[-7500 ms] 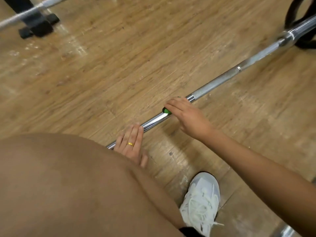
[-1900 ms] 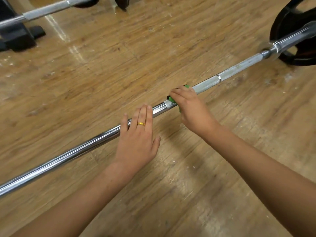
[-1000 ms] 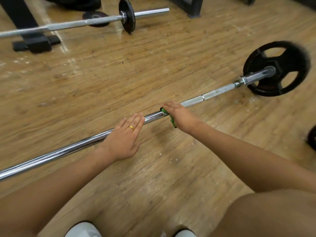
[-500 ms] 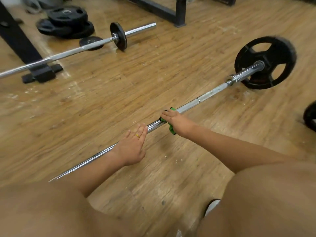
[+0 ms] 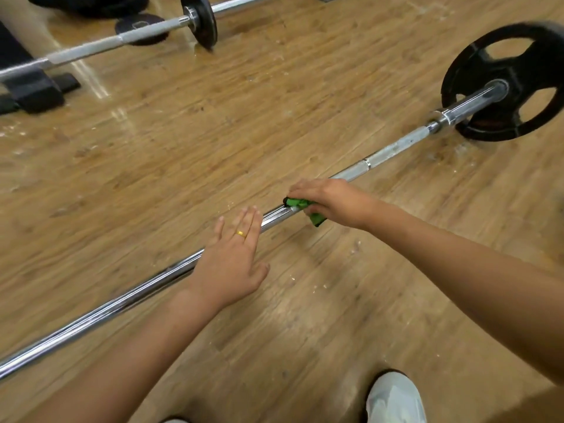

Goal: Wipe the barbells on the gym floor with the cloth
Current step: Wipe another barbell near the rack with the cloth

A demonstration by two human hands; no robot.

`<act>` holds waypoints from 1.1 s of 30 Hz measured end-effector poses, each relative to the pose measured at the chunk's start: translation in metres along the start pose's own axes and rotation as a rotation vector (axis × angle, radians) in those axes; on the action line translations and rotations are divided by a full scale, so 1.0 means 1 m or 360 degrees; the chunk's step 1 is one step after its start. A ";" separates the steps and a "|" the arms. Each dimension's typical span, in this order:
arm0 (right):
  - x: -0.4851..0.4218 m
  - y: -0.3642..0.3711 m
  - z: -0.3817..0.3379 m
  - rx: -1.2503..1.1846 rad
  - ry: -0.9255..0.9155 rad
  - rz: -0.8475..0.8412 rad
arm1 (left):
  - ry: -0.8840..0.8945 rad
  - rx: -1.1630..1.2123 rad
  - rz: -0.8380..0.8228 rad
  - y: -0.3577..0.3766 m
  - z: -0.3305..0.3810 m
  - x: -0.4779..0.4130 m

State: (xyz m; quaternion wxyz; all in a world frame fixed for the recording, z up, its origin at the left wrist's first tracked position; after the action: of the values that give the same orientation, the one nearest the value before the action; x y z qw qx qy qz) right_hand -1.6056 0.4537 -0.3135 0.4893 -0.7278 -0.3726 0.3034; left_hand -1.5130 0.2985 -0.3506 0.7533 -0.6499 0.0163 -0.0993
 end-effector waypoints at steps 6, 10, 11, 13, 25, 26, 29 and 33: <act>0.006 -0.060 -0.022 0.0444 0.0035 0.1033 | -0.0081 -0.0137 0.0026 0.002 0.006 -0.002; 0.006 -0.013 -0.014 0.0286 0.0057 0.0700 | -0.0119 -0.0181 0.0048 0.005 0.011 -0.003; 0.008 0.000 -0.012 0.0211 0.0049 0.0577 | -0.0123 -0.0188 0.0058 0.004 0.011 -0.003; 0.014 0.013 -0.015 0.0192 0.0005 0.0432 | -0.0119 -0.0202 0.0088 0.004 0.011 -0.002; 0.023 0.014 -0.004 0.0157 0.0483 0.0506 | -0.0235 -0.0274 0.0093 0.004 0.017 0.005; 0.022 0.015 -0.003 0.0165 0.0466 0.0500 | -0.0237 -0.0275 0.0091 0.004 0.018 0.005; 0.019 0.014 -0.002 0.0204 0.0406 0.0488 | -0.0229 -0.0271 0.0092 0.005 0.019 0.006; 0.014 0.012 -0.014 0.0270 0.0298 0.0548 | -0.0208 -0.0252 0.0087 0.006 0.020 0.007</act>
State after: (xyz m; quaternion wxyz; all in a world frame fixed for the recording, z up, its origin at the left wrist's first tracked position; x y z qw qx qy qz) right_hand -1.5838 0.4559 -0.3215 0.5223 -0.7619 -0.1687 0.3439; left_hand -1.5025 0.3175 -0.3532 0.7016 -0.7117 -0.0073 -0.0345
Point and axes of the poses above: each hand's wrist, its own x-axis away from the middle knuckle, its own y-axis out of the palm, z = x × y, the point moved 9 cm from there along -x, towards the middle knuckle, and after that the axes turned 13 degrees about -y, right-handed, at the moved point
